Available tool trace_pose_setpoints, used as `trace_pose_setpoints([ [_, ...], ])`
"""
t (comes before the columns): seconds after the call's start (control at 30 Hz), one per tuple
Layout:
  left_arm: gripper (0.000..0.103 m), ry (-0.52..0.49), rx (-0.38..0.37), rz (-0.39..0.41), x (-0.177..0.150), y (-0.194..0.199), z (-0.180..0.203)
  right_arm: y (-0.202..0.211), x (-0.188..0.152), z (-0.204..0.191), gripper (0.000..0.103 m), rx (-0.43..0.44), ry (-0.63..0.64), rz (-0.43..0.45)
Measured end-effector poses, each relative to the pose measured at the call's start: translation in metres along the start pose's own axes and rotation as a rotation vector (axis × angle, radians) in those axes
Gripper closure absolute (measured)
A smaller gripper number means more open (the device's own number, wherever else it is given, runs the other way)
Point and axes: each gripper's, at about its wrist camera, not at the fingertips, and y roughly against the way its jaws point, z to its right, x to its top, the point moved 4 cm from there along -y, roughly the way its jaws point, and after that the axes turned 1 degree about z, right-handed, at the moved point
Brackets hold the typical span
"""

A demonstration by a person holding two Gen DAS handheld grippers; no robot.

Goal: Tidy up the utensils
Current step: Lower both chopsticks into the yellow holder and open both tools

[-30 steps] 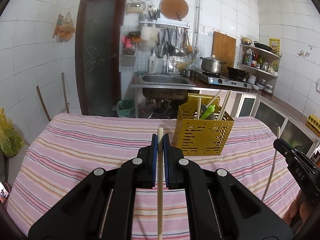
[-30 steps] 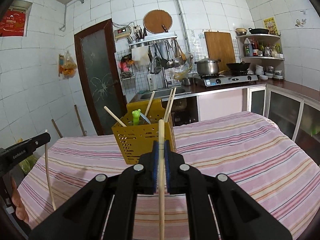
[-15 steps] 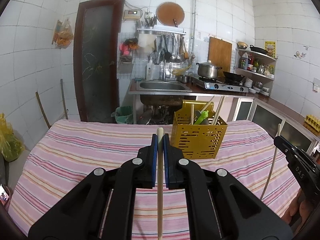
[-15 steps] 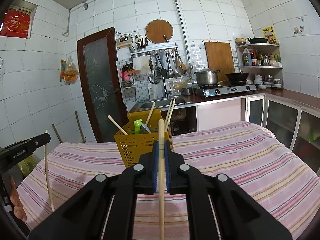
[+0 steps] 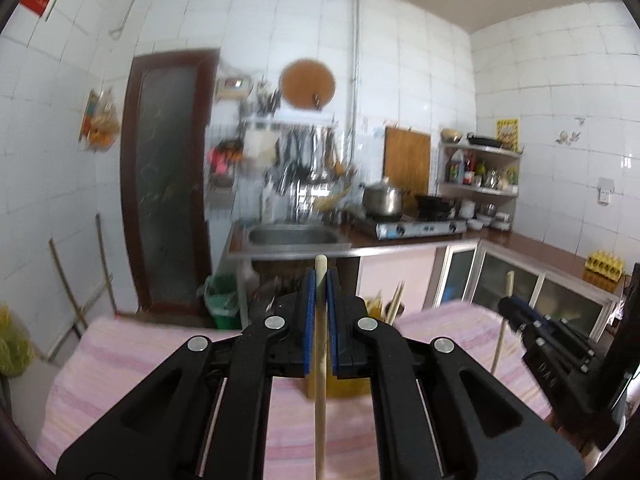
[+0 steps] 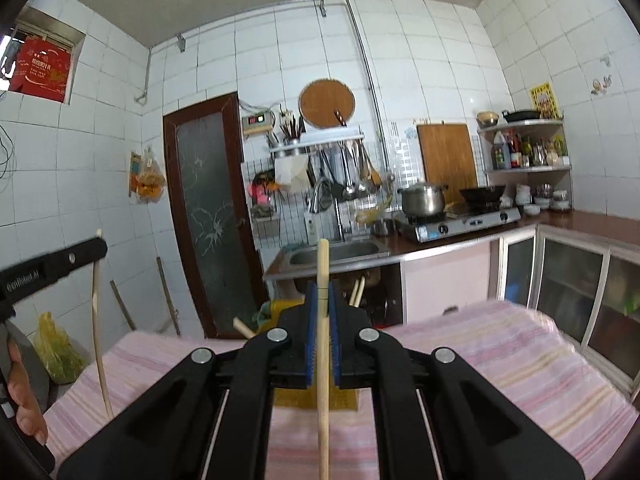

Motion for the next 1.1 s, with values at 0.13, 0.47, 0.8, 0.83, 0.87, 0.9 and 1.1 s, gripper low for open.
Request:
trace_pose_setpoints([
  [0.13,0.099,0.002,-0.005,0.037,0.034,-0.029,0.001,-0.027,0.033,0.002,0.097,-0.014,0.009,0.031],
  [0.47,0.099,0.033,-0.002,0.051,0.087,-0.146,-0.007,-0.102,0.081,0.008,0.097,-0.053,0.011,0.106],
  [0.8,0.098,0.051,-0.017,0.007,0.052,-0.25,-0.001,-0.18,0.055,0.009,0.097,-0.061,0.04,0.136],
  [0.83,0.098,0.058,-0.023,-0.001,0.047,-0.254,-0.002,-0.183,0.05,0.008,0.097,-0.06,0.038,0.135],
  [0.87,0.098,0.058,-0.025,-0.004,0.041,-0.259,-0.002,-0.188,0.043,0.009,0.097,-0.058,0.033,0.132],
  [0.9,0.099,0.054,-0.021,-0.001,0.032,-0.264,-0.001,-0.191,0.038,0.01,0.097,-0.058,0.032,0.128],
  [1.1,0.098,0.039,-0.024,-0.042,0.0,-0.279,-0.001,-0.209,0.005,0.018,0.097,-0.051,0.02,0.076],
])
